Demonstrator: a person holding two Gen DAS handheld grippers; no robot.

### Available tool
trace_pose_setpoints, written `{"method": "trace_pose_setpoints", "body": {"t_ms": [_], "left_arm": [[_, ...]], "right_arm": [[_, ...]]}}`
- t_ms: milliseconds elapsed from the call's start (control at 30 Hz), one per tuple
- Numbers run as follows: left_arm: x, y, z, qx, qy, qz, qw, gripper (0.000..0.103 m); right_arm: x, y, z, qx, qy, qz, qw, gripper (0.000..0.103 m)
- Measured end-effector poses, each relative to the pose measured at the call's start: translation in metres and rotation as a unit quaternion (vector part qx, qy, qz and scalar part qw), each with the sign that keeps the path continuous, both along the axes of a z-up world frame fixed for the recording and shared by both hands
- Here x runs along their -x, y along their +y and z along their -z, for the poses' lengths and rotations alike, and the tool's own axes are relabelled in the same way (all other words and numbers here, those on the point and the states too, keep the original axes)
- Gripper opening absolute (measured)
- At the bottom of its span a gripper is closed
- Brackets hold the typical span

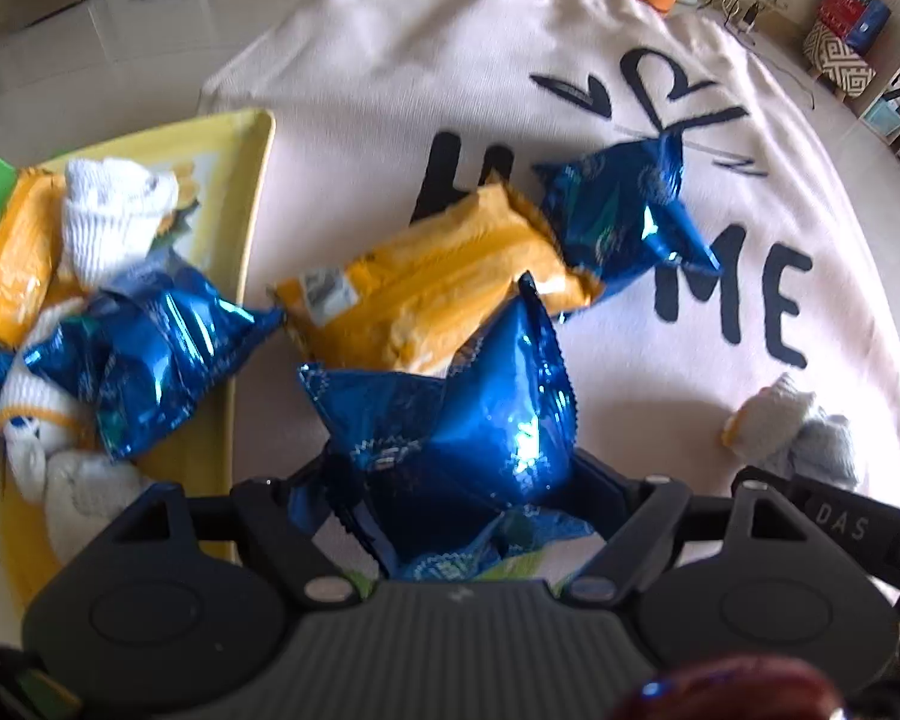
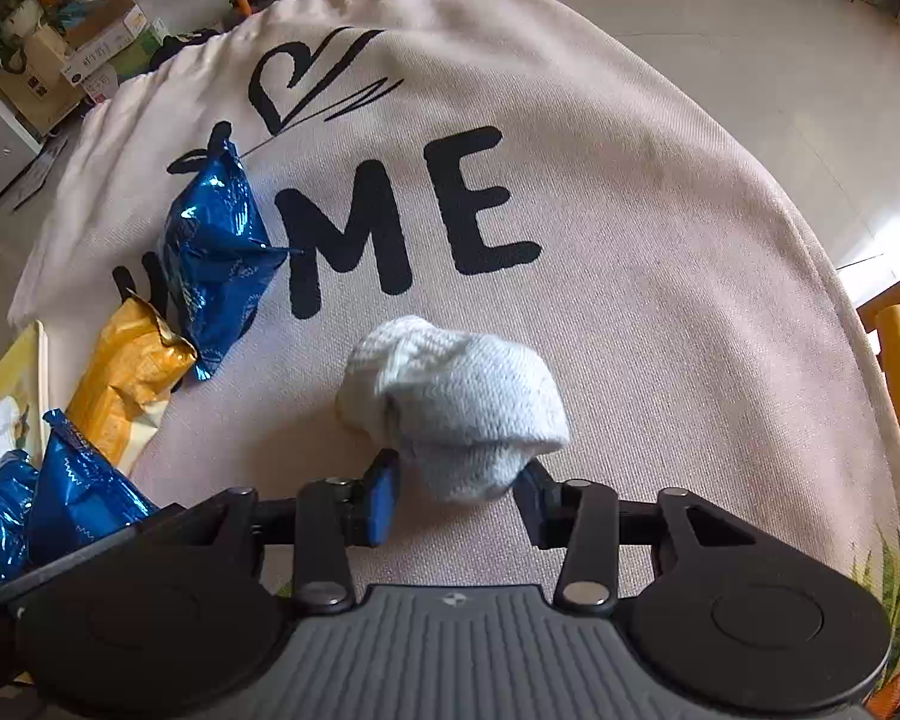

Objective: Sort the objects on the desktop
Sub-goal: 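Carry the blue foil bag and white sock over the yellow tray with both grippers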

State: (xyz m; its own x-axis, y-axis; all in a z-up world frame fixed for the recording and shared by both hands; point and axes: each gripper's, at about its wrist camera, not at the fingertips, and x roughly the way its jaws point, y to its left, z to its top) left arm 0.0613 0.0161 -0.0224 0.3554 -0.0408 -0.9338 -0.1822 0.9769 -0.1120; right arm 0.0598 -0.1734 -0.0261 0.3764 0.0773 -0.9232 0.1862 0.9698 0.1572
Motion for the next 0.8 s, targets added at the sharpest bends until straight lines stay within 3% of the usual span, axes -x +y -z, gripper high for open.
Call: {"method": "trace_pose_setpoints", "body": {"t_ms": [133,400,600,667,733,800], "left_arm": [[-0.004,0.001,-0.002,0.015,0.0,-0.013,0.9998,0.081],[0.003,0.01,-0.011,0.018,-0.008,-0.028,0.9994,0.081],[0.006,0.015,-0.026,0.027,-0.022,-0.03,0.9989,0.081],[0.007,0.018,-0.031,0.03,-0.024,-0.029,0.9988,0.081],[0.006,0.02,-0.035,0.033,-0.029,-0.031,0.9986,0.081],[0.006,0.024,-0.04,0.036,-0.031,-0.034,0.9983,0.081]], "right_arm": [[-0.001,0.003,0.0,-0.006,-0.002,-0.006,1.0,0.039],[-0.002,-0.013,0.004,-0.062,0.009,0.03,0.998,0.025],[-0.004,-0.025,0.011,-0.124,0.029,0.063,0.99,0.026],[-0.003,-0.032,0.009,-0.142,0.033,0.081,0.986,0.032],[-0.003,-0.037,0.006,-0.152,0.034,0.091,0.983,0.044],[-0.002,-0.044,-0.001,-0.148,0.035,0.102,0.983,0.065]]}}
